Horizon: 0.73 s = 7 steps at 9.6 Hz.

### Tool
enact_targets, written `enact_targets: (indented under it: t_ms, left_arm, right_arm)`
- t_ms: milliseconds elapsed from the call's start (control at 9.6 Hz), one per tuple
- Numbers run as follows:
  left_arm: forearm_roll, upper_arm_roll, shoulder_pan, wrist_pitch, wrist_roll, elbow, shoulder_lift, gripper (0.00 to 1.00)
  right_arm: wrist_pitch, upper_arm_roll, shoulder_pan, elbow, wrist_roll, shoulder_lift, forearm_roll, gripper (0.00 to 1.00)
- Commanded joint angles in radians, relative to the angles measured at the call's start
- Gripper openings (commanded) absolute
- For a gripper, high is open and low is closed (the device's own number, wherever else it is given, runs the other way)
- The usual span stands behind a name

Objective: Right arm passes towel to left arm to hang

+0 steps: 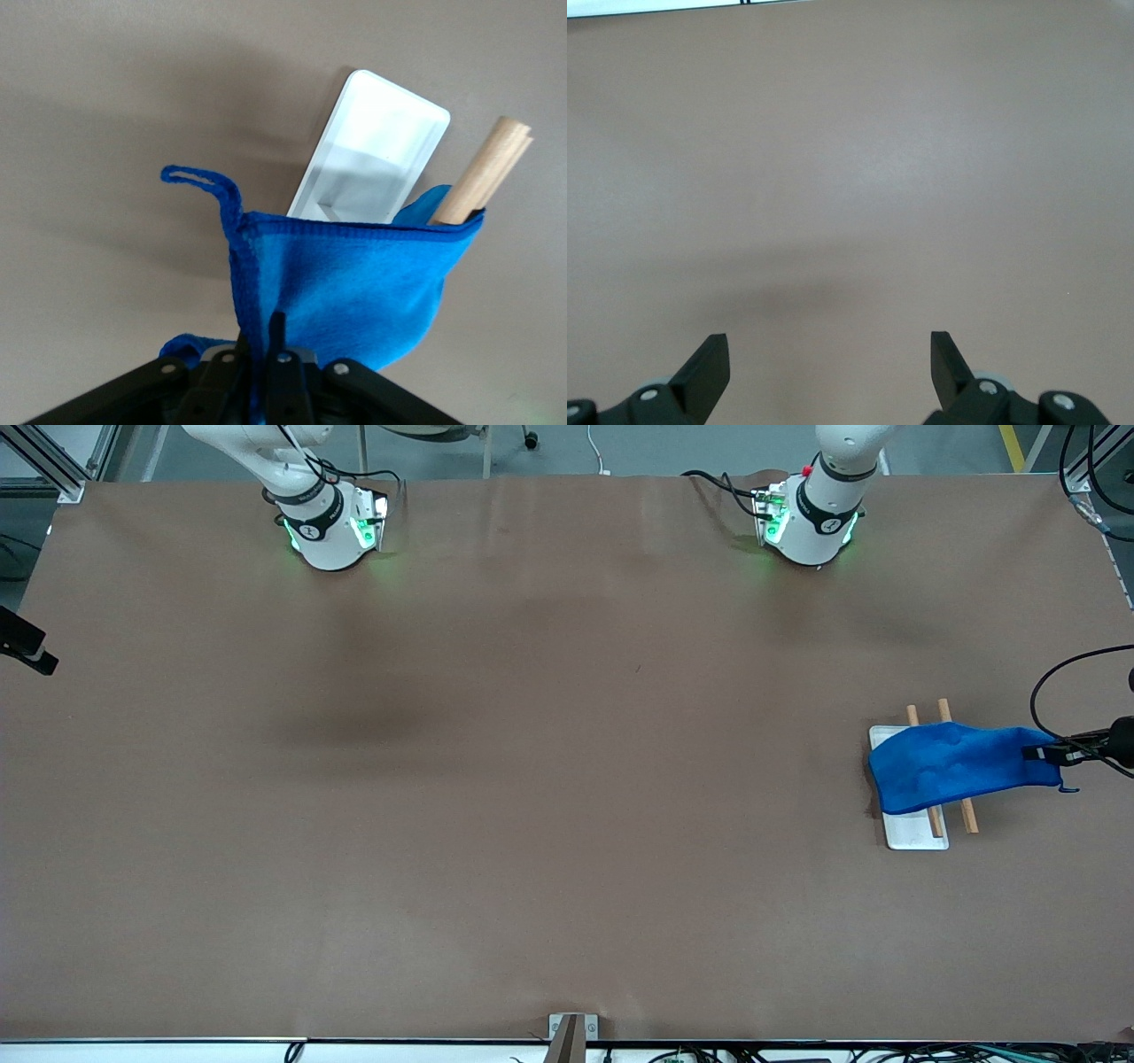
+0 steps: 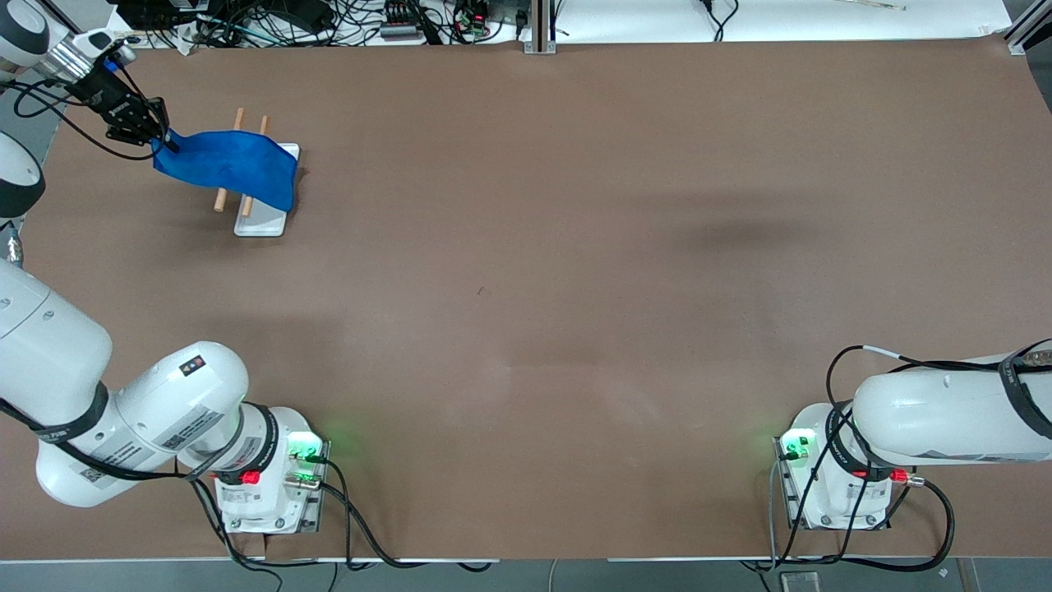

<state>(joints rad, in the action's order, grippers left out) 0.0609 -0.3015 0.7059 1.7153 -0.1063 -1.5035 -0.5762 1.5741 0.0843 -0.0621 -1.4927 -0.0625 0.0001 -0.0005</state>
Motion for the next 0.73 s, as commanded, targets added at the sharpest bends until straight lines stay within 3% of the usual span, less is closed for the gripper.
enact_targets:
  t_ms: [0,104,417,625]
  left_arm:
    - [-0.053,-0.007,0.013,0.015,-0.045,-0.001,-0.03,0.89]
    - [-0.052,-0.007,0.029,0.015,-0.114,-0.001,-0.031,1.0]
    - [-0.041,-0.031,0.021,0.003,-0.081,0.04,-0.004,1.0]
    - [-0.05,-0.109,0.021,-0.025,0.082,0.04,0.054,1.0]
  right_arm:
    - [-0.006,-0.001,-0.01,0.003,-0.01,-0.002,0.002,1.0]
    - [-0.008,-0.001,-0.013,0.002,-0.01,-0.002,0.002,1.0]
    - [-0.008,-0.001,-0.015,0.002,-0.01,-0.002,0.004,1.0]
    - [-0.006,-0.001,-0.015,0.002,-0.008,0.001,0.004,1.0]
